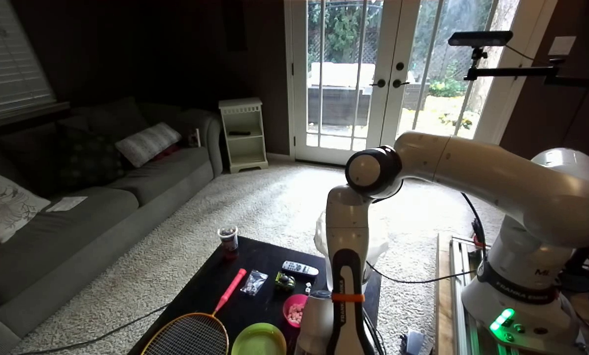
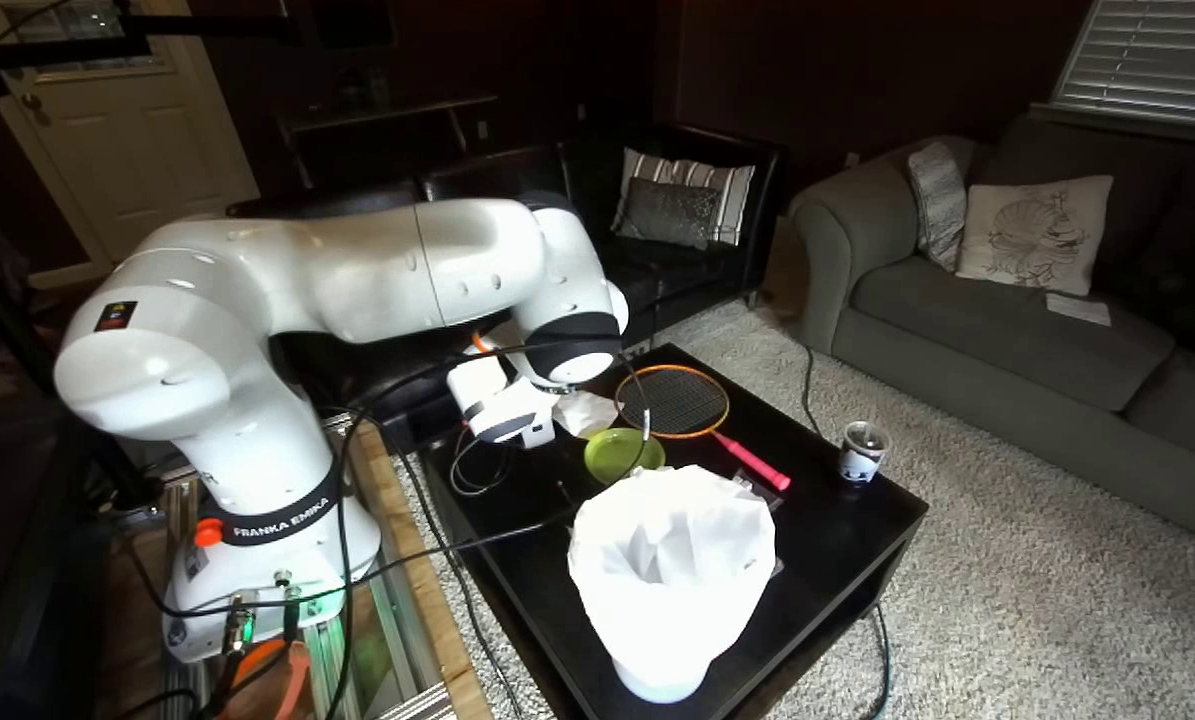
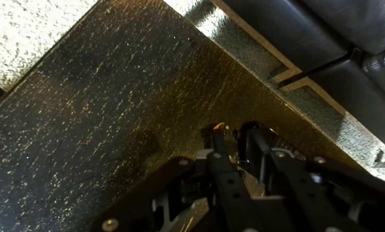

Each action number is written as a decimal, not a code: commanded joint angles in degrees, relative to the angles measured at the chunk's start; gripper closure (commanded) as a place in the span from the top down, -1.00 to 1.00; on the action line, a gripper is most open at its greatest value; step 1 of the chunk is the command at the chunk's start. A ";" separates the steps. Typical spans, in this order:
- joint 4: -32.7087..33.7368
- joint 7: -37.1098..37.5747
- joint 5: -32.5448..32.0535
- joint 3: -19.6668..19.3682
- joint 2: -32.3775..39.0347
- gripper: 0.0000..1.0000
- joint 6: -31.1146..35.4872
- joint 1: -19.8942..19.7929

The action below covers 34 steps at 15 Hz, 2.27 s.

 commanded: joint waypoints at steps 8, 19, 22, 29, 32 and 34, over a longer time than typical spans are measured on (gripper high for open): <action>1.14 -15.73 15.57 3.70 -0.24 0.98 -7.68 1.80; 21.14 -19.64 34.50 -6.01 -0.99 0.88 -21.24 20.48; 22.43 -19.63 36.79 -8.63 -1.07 0.77 -21.80 22.31; 23.68 -19.65 39.05 -10.33 -1.07 0.60 -21.94 23.48; 24.00 -20.02 39.51 -9.67 -1.07 0.48 -22.68 23.18; 24.36 -21.88 41.88 -9.52 -1.07 0.12 -23.29 23.48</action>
